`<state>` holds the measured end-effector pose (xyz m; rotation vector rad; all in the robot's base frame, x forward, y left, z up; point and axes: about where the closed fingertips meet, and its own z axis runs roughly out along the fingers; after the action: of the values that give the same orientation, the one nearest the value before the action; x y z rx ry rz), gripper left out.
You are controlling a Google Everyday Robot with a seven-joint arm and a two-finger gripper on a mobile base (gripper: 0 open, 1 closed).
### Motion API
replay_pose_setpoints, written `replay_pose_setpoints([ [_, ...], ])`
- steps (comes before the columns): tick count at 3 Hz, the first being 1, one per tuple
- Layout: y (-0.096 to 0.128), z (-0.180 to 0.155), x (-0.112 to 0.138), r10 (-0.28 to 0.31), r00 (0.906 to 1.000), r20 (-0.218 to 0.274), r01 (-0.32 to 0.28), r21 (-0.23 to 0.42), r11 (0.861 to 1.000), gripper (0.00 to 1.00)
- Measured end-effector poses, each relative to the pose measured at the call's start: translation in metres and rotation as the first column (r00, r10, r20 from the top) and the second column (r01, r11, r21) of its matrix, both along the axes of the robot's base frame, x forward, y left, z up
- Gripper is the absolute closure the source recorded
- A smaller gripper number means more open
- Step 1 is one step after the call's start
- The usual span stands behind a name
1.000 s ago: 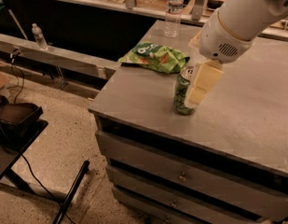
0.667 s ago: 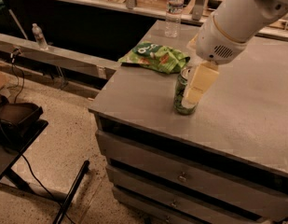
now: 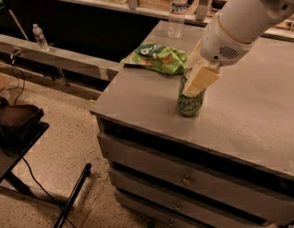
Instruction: Pick green can
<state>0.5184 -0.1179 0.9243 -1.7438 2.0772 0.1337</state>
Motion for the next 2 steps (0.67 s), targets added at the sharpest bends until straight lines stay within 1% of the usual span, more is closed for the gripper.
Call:
replay_pose_setpoints([
  [1, 0.0009, 0.0002, -0.0004, 0.002, 1.0, 0.001, -0.002, -0.001, 1.0, 0.65],
  [2, 0.0003, 0.01, -0.0011, 0.016, 0.9999, -0.004, -0.016, 0.067, 0.998, 0.88],
])
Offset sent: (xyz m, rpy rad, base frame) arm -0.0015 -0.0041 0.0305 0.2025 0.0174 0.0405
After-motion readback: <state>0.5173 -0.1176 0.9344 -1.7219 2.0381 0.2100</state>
